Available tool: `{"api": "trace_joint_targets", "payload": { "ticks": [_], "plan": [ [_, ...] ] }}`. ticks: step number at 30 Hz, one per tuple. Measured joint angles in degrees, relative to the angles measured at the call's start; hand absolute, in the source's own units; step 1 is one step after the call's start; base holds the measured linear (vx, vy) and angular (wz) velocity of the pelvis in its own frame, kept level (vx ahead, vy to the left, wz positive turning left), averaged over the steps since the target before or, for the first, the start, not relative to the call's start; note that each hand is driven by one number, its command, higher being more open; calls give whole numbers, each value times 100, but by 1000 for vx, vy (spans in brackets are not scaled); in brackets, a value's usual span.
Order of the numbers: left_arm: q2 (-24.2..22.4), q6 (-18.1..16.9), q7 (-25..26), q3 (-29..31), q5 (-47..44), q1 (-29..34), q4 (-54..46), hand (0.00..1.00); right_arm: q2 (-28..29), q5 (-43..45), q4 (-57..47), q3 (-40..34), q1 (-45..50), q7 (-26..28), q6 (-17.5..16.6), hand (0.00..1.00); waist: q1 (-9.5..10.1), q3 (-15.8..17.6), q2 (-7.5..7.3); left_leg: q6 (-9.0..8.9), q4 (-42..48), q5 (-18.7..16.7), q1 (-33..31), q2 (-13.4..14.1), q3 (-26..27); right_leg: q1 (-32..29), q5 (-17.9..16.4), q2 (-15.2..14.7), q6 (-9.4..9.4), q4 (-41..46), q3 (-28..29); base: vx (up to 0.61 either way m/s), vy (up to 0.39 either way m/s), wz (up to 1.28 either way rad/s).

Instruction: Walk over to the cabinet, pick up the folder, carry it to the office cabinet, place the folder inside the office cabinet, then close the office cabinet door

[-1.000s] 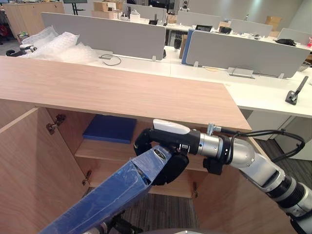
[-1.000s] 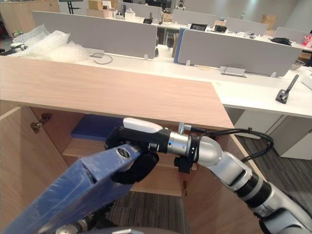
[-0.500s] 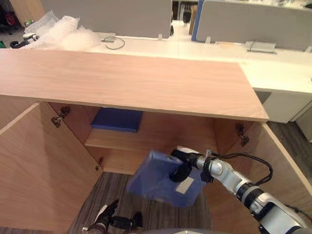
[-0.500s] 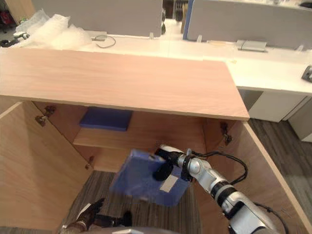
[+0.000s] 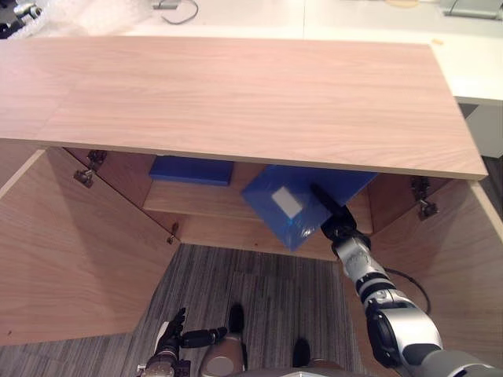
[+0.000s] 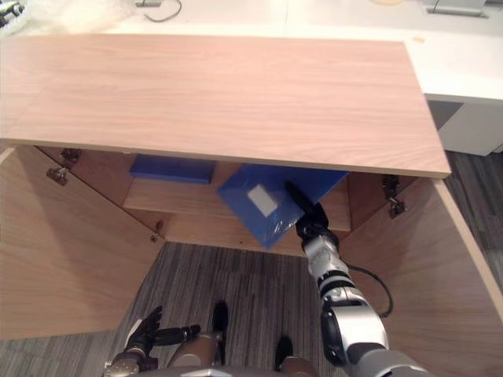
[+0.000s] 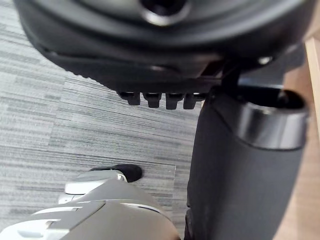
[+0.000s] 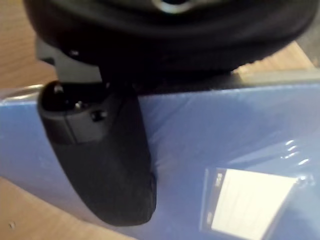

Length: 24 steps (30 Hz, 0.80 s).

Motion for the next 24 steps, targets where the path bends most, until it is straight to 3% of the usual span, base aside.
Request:
{"api": "trace_joint_targets", "payload": {
  "ticks": [1, 3, 9, 15, 19, 24],
  "plan": [
    [-26, 0, 15, 13, -37, 1, -14, 100, 16, 103, -20, -42, -24, 0, 1, 0, 15, 19, 20, 8, 118, -72, -42, 13, -3, 1, -18, -1, 20, 21, -24, -7, 64, -14],
    [-184, -6, 117, 39, -212, 19, -243, 100, 82, 865, -537, -89, -147, -10, -75, 0, 73, 211, 251, 63, 1226, -640, -449, 112, -104, -160, -418, -70, 54, 634, -337, -12, 76, 7],
    [-195, -25, 156, 43, -339, 11, -746, 100, 88, 1324, -1507, -209, -799, -33, -579, 0, 61, 625, 306, 219, 2985, -1524, -1291, 84, -205, -1064, -1515, -646, 146, 2924, -1062, -7, 52, 10],
    [-155, -62, 185, 32, -470, -49, -1118, 100, -9, 1422, -1602, -304, -1570, -378, -763, 0, -29, 955, 326, 334, 4264, -2105, -2070, -112, -329, -1735, -2311, -1186, 186, 4460, -1240, -66, 17, 21],
    [-139, -34, 261, 9, -564, -81, -1148, 100, -35, 1425, -1602, -285, -1995, -493, -786, 0, -24, 1075, 355, 405, 4889, -2307, -2479, -153, -337, -2074, -2626, -1397, 206, 5163, -1245, -73, 7, 13],
    [-48, 373, 406, -248, -550, -138, -781, 100, -222, 1547, -1600, -321, -2494, -833, -907, 0, 57, 1294, 373, 425, 5742, -2535, -3146, -172, -382, -2657, -3063, -1639, 169, 6182, -1209, -91, 3, 14]
  ]
}}
